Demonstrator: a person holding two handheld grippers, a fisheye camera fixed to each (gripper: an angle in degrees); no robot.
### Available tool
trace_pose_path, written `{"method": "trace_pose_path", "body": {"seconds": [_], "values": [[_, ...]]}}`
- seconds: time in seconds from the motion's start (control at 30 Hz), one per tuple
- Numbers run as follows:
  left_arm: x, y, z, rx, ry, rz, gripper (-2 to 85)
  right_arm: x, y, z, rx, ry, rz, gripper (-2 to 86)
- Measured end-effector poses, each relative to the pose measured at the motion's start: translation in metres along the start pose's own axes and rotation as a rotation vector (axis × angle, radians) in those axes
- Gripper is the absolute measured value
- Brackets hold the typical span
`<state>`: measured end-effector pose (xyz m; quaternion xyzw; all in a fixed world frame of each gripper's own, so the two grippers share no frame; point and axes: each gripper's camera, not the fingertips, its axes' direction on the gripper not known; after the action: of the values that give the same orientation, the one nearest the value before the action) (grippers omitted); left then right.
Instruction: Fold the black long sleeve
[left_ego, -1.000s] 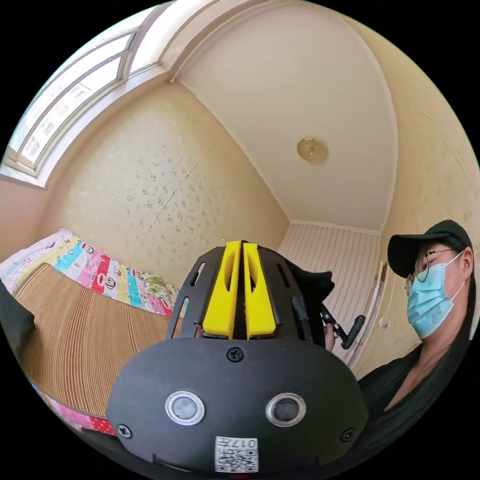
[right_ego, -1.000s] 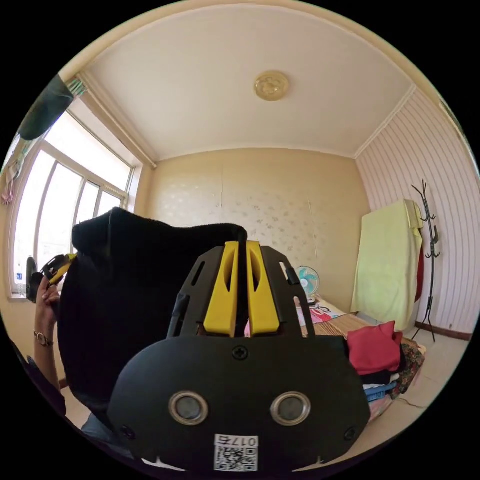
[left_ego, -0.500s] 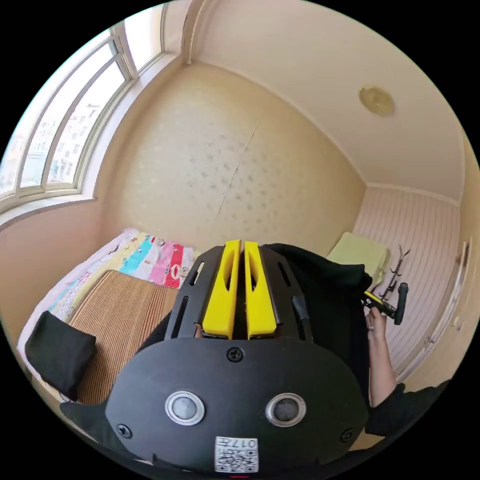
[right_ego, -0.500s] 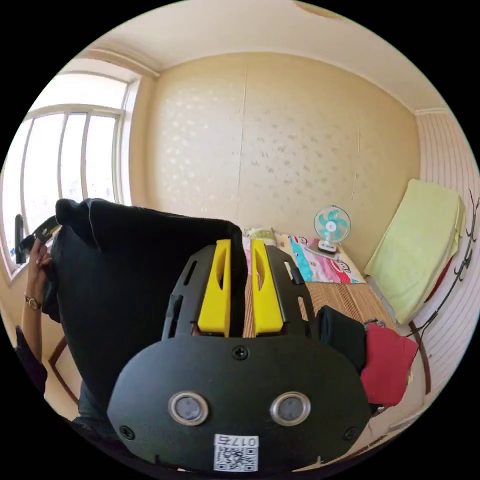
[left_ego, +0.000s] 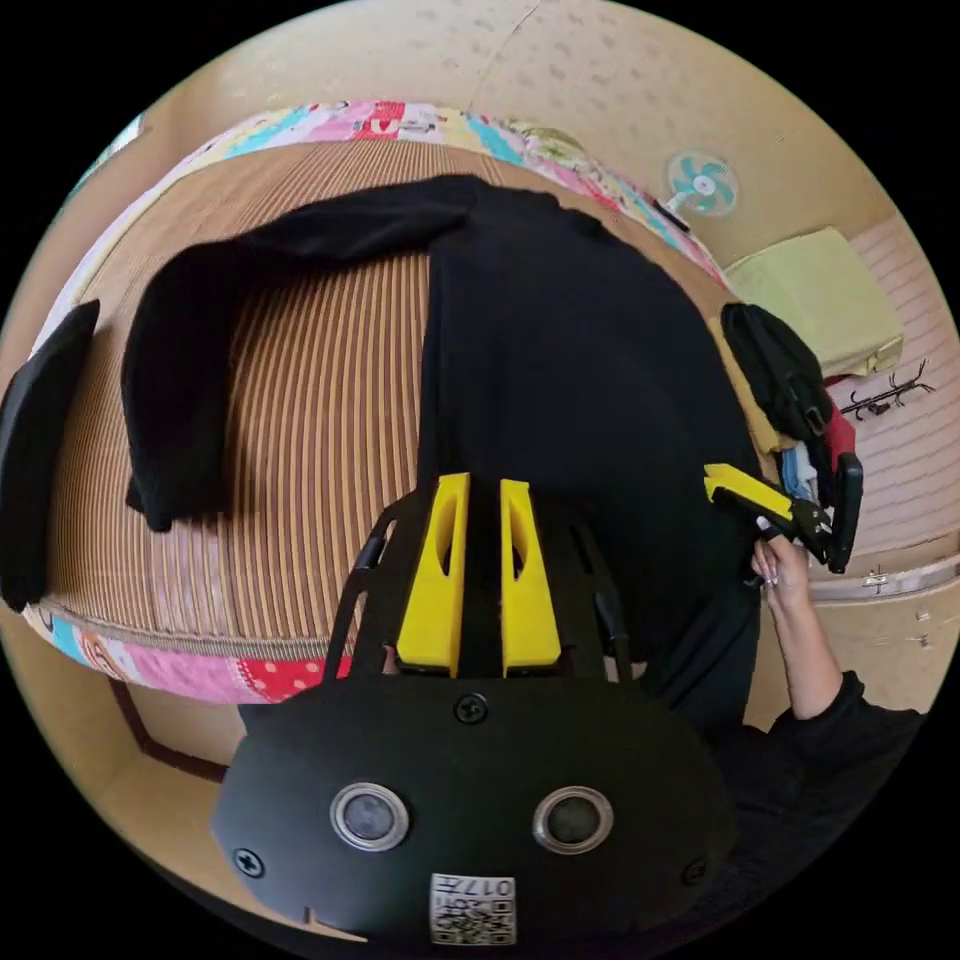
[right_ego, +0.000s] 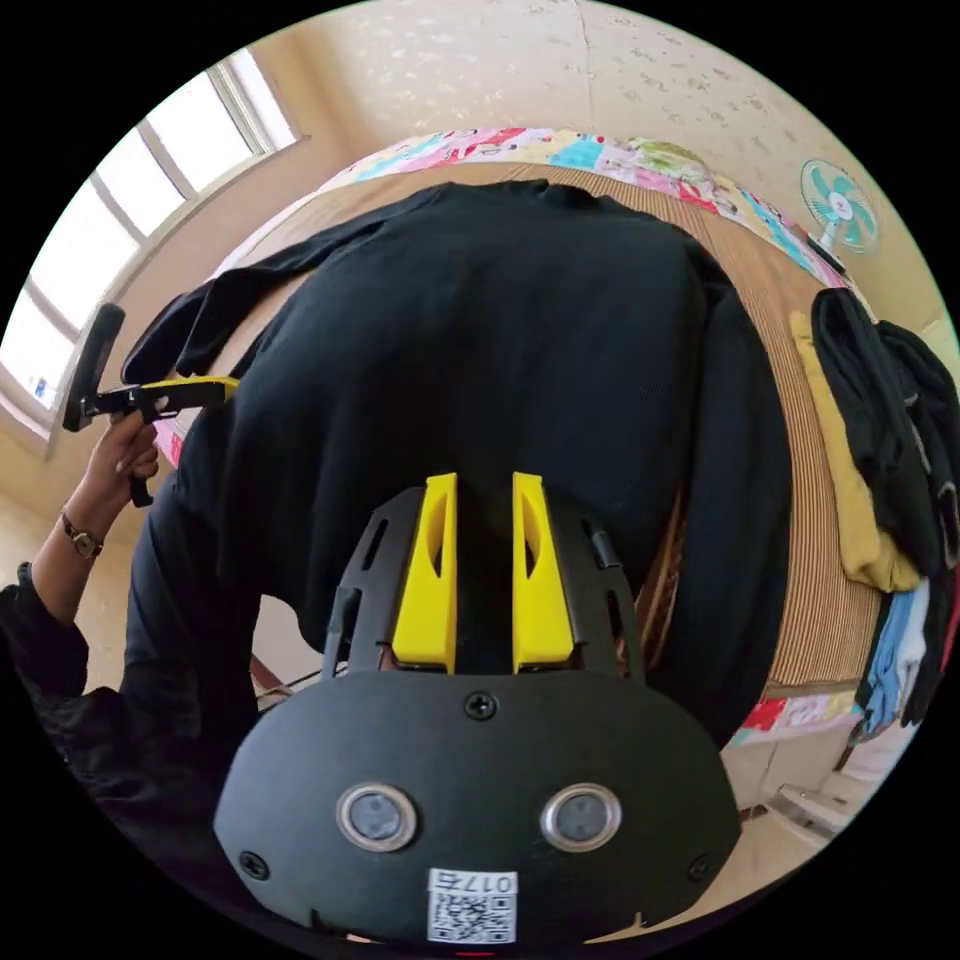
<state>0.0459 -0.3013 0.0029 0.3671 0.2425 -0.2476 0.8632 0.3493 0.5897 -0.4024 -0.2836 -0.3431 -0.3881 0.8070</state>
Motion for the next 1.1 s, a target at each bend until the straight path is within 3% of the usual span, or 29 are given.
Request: {"method": "trace_pose_path", "body": {"seconds": [0.03,0.1,0.23,0.33,0.4,0.53,0.6,0.67,0.77,0.83,0.9,1.0,1.1], "values": [[0.0,0.013,-0.005,0.047,0.011,0.008,4.8,-0.003,0.028,-0.01,0.108,0.013,0.024,7.2],[0.0,0.049,-0.018,0.045,-0.01,-0.04,3.7,-0.002,0.054,-0.021,0.115,0.01,0.043,6.0],[-0.01,0.075,-0.038,-0.083,0.003,-0.125,2.0,0.013,0.072,-0.042,-0.039,-0.023,0.081,3.7],[-0.065,0.078,-0.084,0.095,0.242,-0.248,4.1,0.033,0.067,-0.054,-0.111,-0.11,0.126,2.7],[-0.135,0.058,-0.129,0.308,0.357,-0.399,9.1,0.043,0.06,-0.064,-0.106,-0.154,0.129,2.3],[-0.231,0.003,-0.164,0.4,0.467,-0.59,15.4,0.05,0.037,-0.075,-0.133,-0.158,0.144,2.0],[-0.275,-0.025,-0.179,0.405,0.284,-0.741,15.3,0.048,0.026,-0.079,-0.142,-0.136,0.154,1.9],[-0.295,-0.049,-0.183,0.383,0.142,-0.752,11.7,0.047,0.016,-0.083,-0.155,-0.094,0.162,1.8],[-0.319,-0.088,-0.176,0.203,0.152,-0.658,5.0,0.054,0.006,-0.089,-0.162,-0.104,0.2,1.8],[-0.325,-0.082,-0.216,0.309,0.184,-0.569,4.4,0.063,0.001,-0.094,-0.165,-0.131,0.228,1.8],[-0.321,-0.054,-0.306,0.506,-0.03,-0.424,4.4,0.07,-0.004,-0.098,-0.169,-0.159,0.252,1.8],[-0.347,0.004,-0.387,0.615,-0.312,-0.498,5.6,0.079,-0.014,-0.1,-0.177,-0.179,0.284,1.9],[-0.411,0.078,-0.399,0.643,-0.127,-0.737,8.8,0.079,-0.028,-0.104,-0.185,-0.144,0.297,1.9]]}}
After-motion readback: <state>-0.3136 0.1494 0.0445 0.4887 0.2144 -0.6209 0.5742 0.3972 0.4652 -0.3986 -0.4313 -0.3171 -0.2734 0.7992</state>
